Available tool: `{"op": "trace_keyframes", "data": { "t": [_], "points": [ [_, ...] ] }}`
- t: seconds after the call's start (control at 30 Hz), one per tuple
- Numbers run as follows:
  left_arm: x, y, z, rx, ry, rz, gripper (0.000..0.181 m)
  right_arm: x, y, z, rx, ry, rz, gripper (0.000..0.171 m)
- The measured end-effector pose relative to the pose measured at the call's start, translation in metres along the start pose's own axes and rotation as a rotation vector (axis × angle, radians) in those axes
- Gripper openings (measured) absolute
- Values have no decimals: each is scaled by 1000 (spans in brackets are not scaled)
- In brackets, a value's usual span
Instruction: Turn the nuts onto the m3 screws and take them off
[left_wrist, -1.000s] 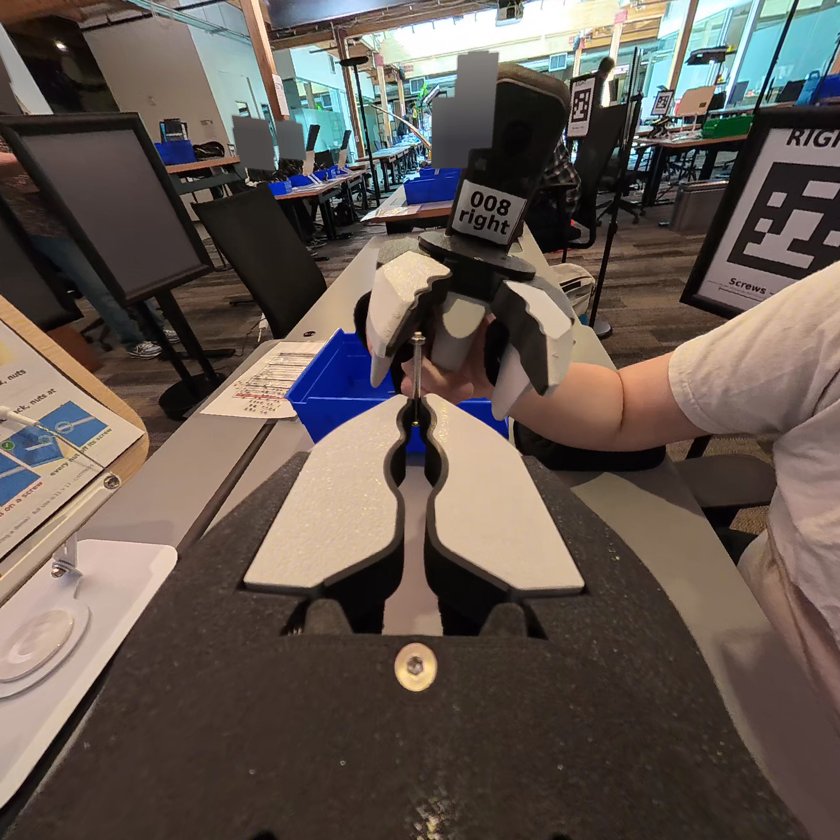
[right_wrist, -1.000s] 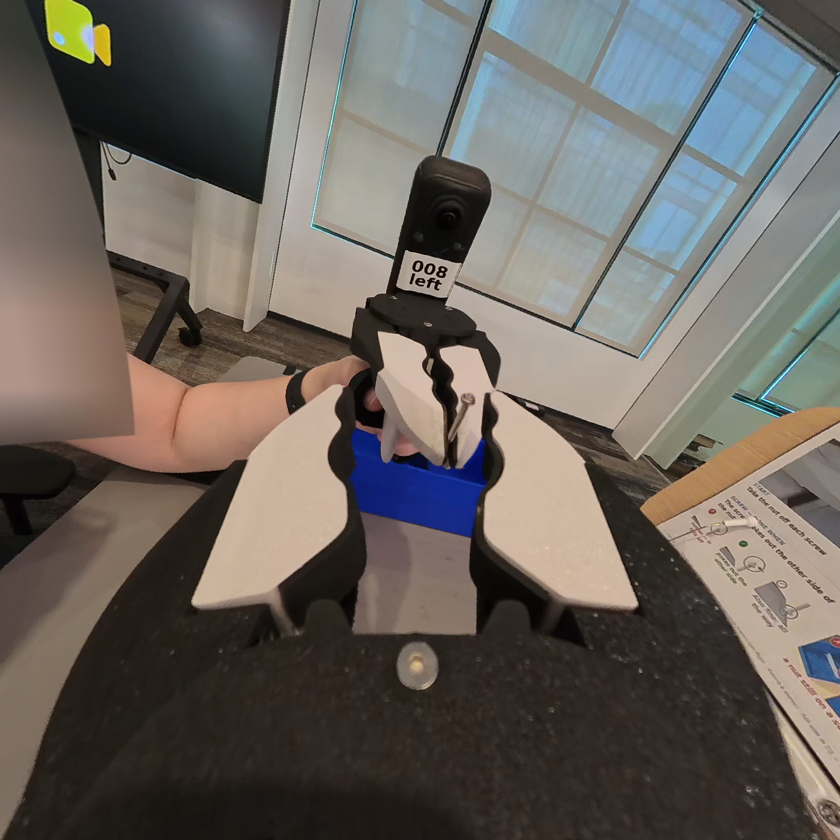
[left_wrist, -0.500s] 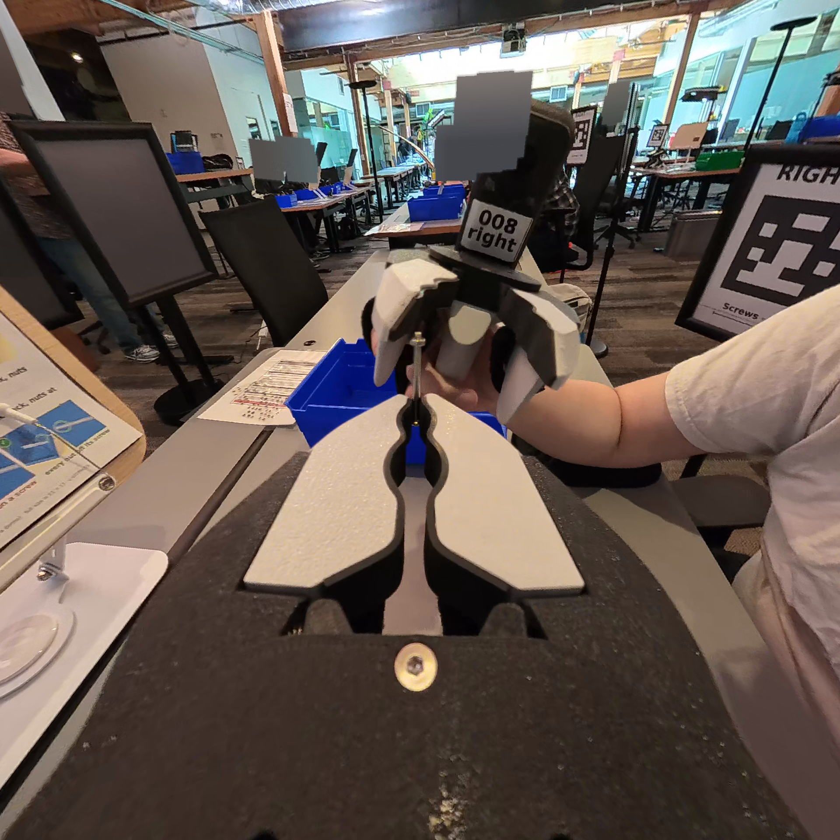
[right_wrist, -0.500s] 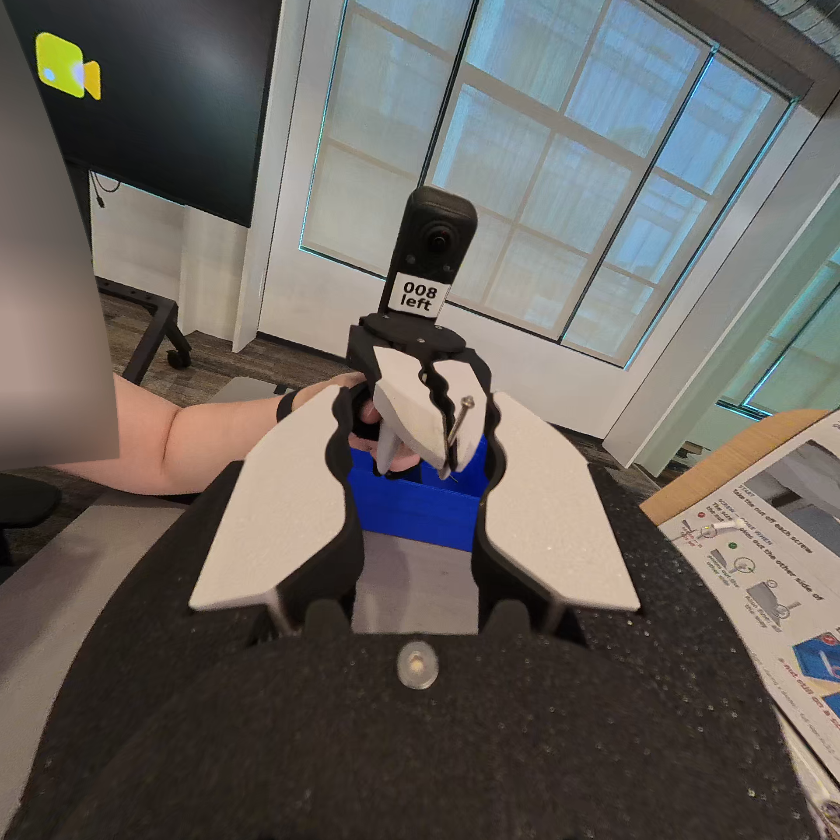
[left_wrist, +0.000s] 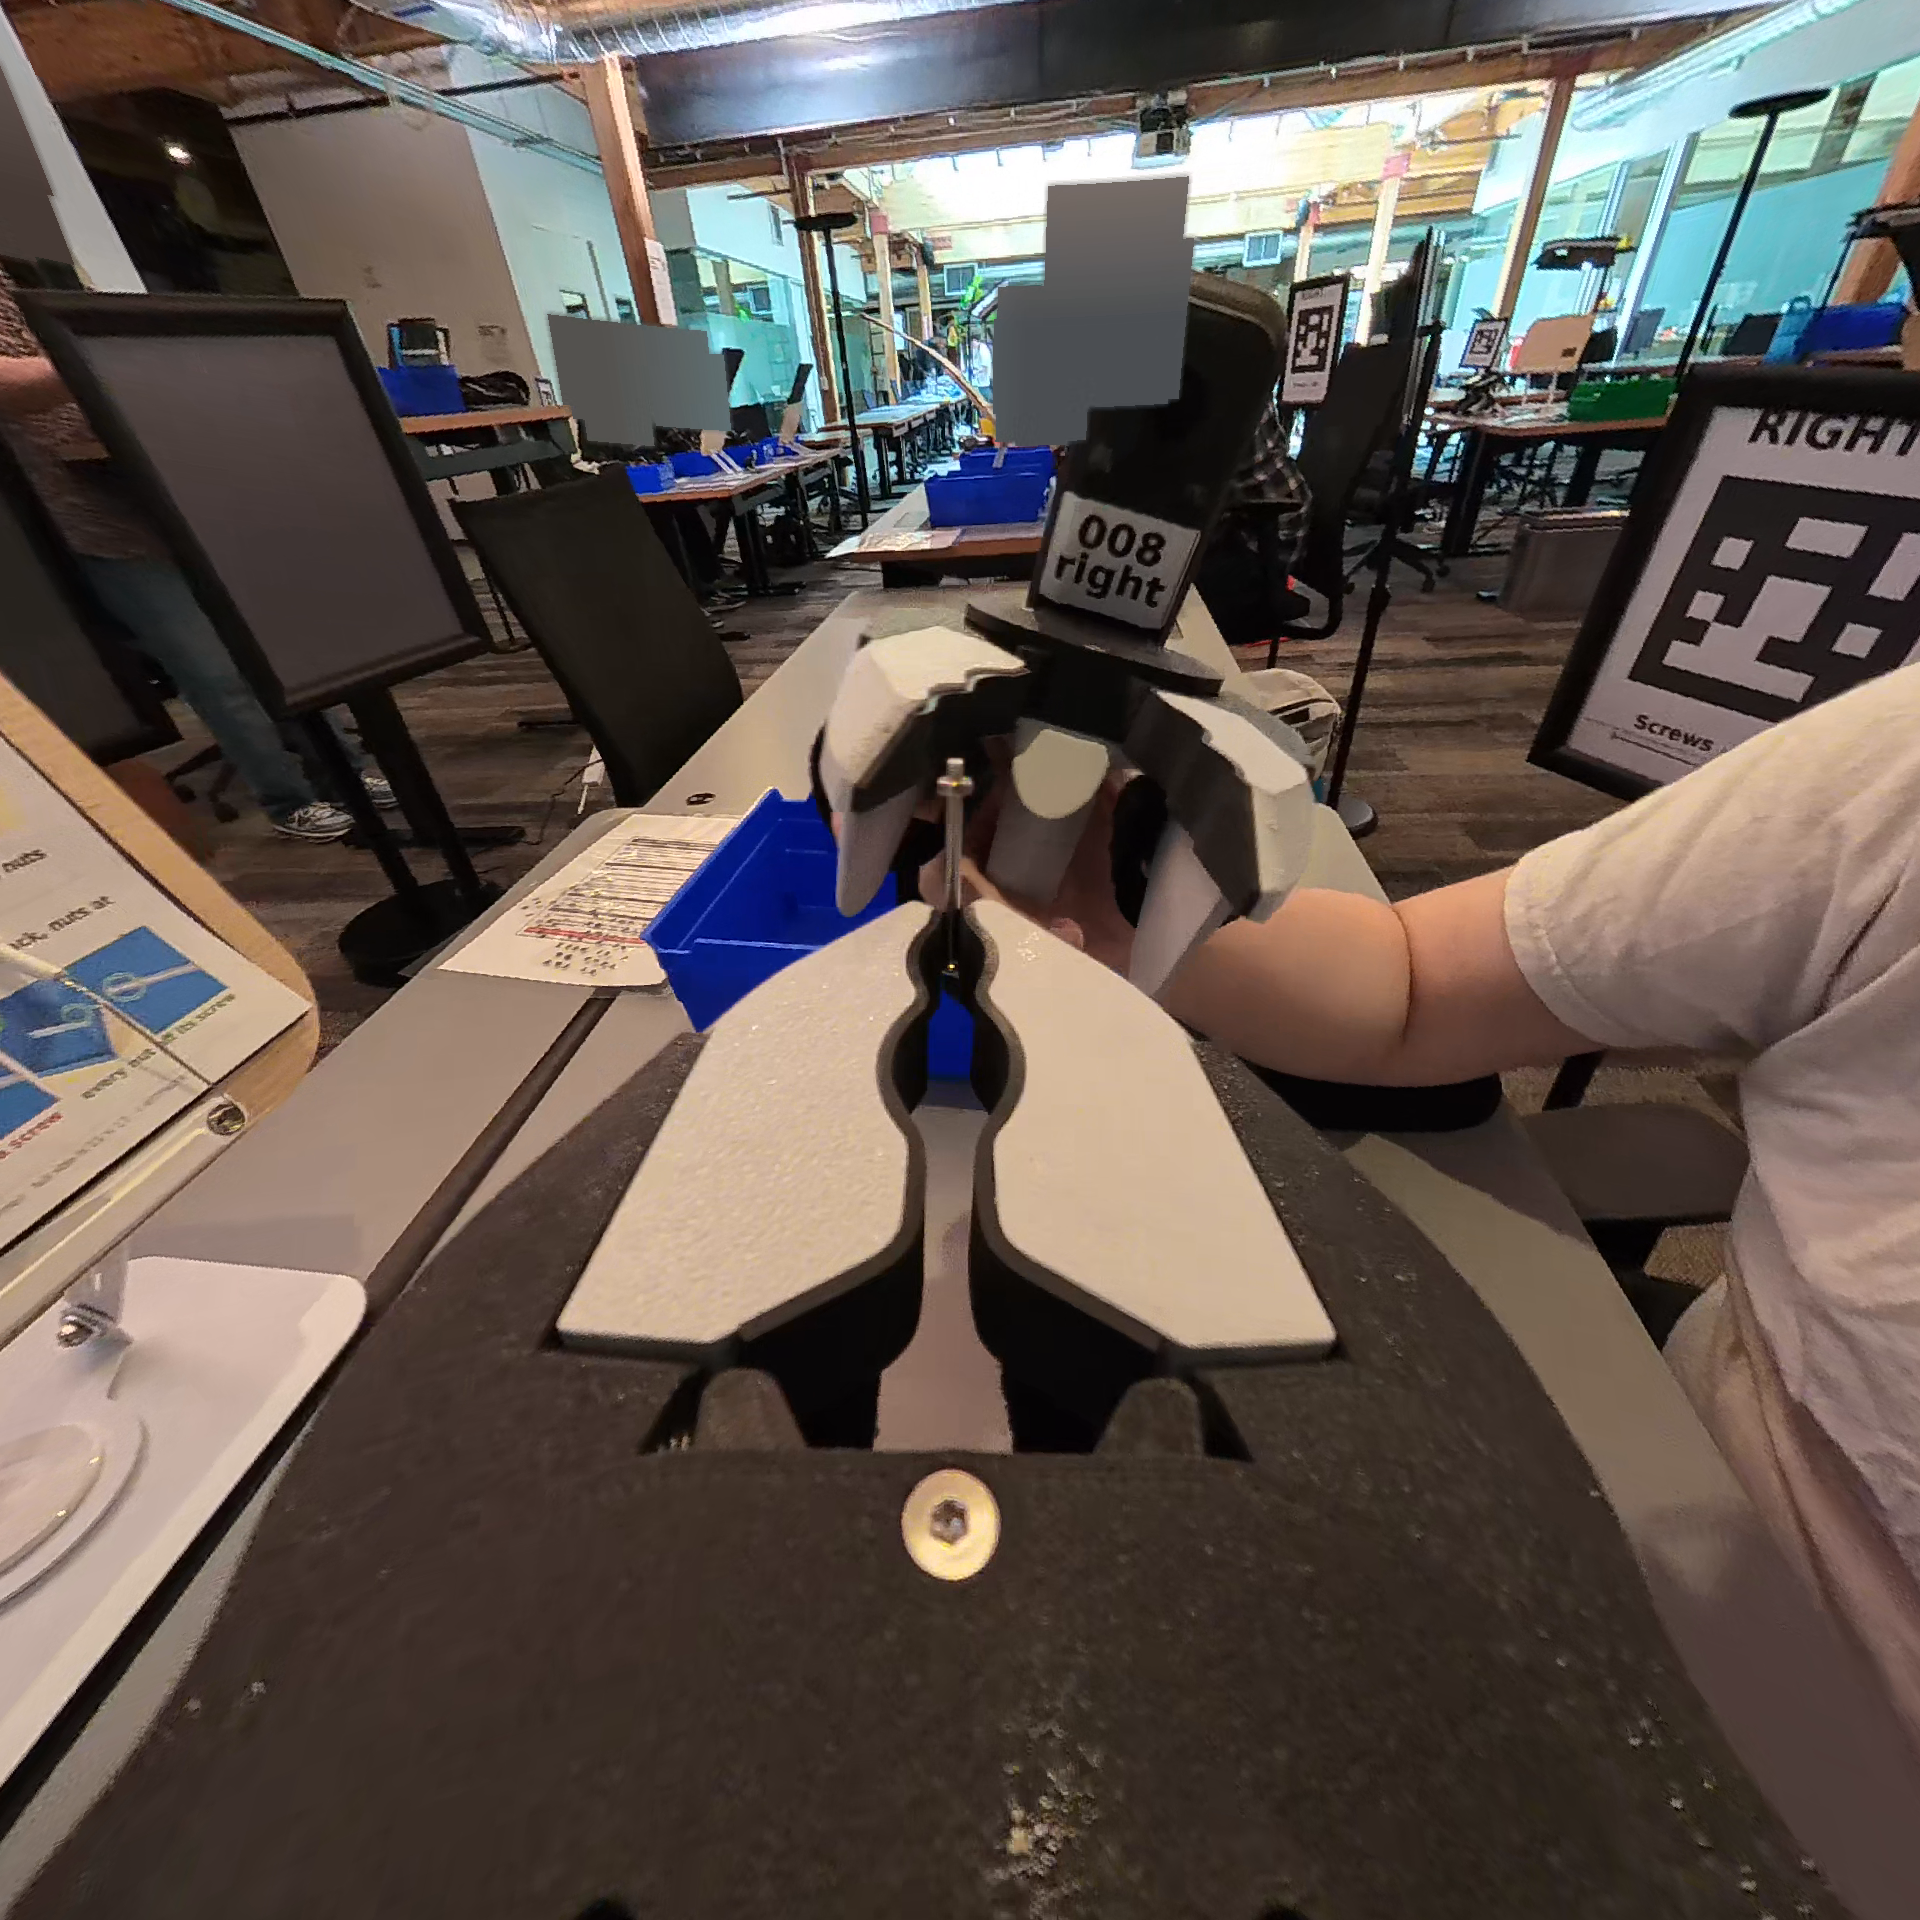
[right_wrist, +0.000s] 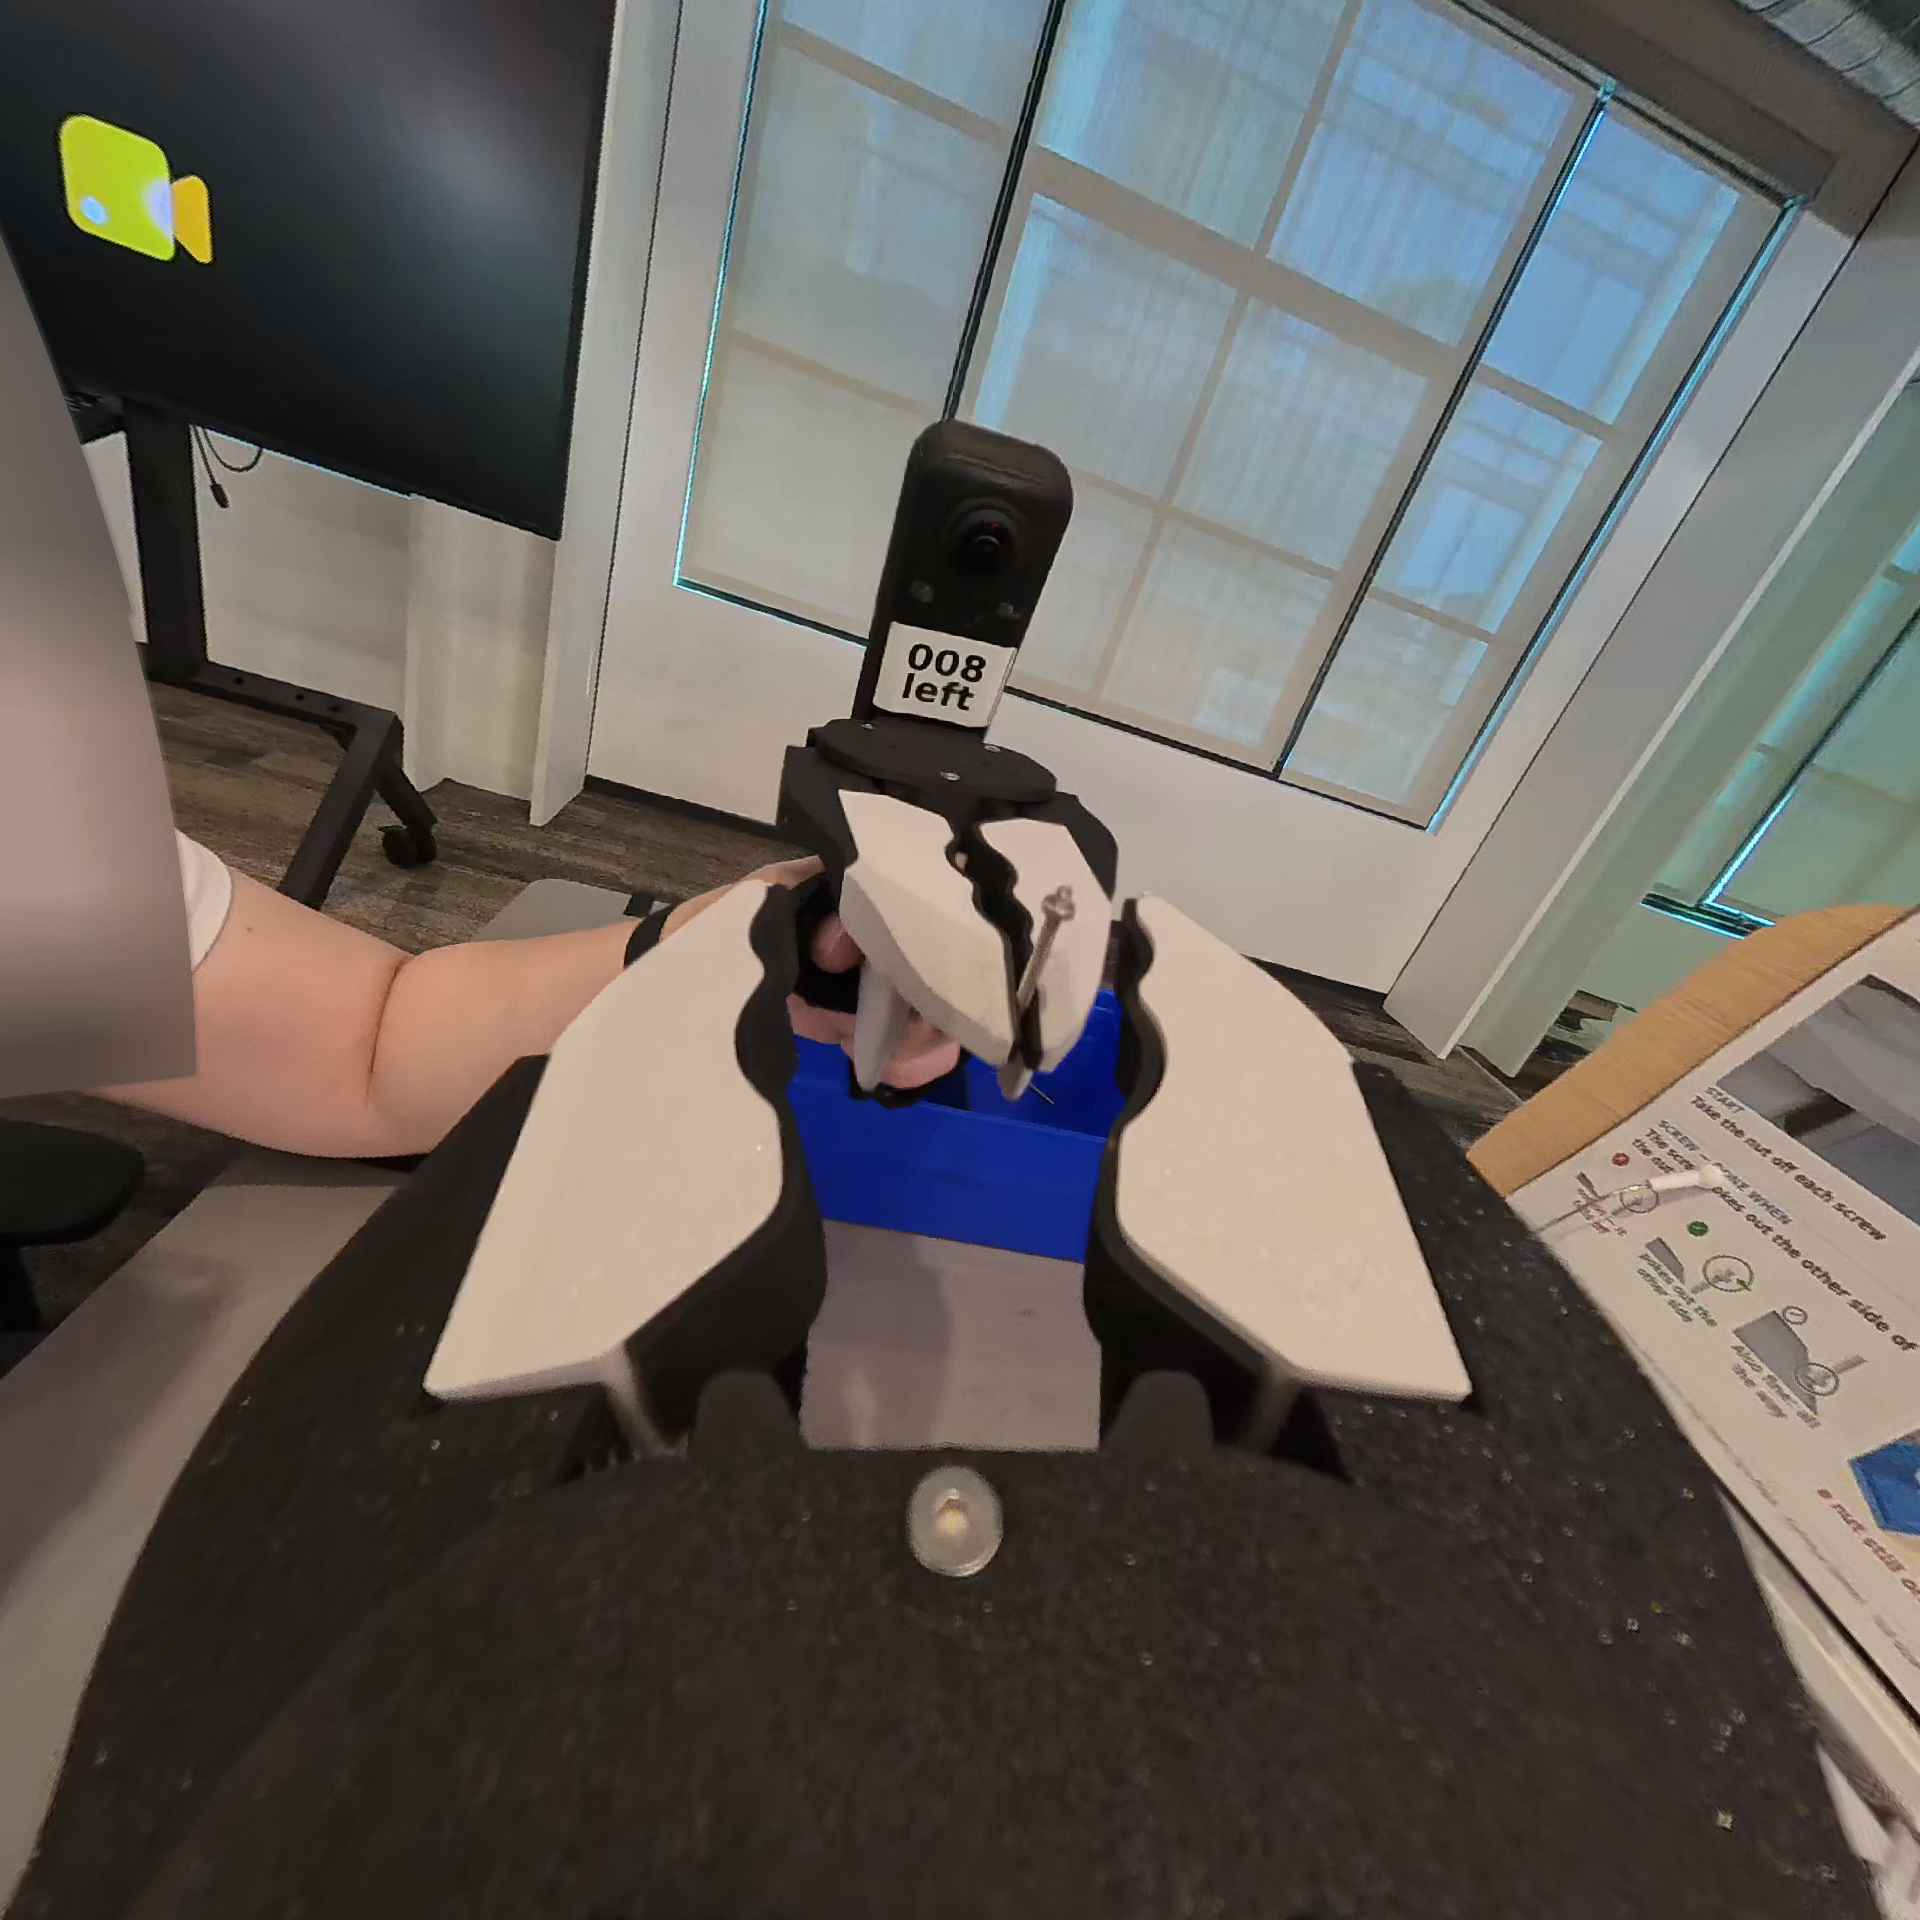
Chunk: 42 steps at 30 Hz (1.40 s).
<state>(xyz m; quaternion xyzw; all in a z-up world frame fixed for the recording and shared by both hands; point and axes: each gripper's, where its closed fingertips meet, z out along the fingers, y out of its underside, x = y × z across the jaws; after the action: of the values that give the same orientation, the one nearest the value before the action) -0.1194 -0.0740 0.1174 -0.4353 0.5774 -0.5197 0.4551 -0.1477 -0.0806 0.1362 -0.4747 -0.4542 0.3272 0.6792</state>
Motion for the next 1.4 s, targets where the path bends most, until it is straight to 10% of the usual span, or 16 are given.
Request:
{"op": "trace_keyframes", "data": {
  "t": [1.4],
  "points": [
    [-9,-20,-13,145,-38,-36,1,-12,-12,6,51,-24,51,75]
  ]
}}
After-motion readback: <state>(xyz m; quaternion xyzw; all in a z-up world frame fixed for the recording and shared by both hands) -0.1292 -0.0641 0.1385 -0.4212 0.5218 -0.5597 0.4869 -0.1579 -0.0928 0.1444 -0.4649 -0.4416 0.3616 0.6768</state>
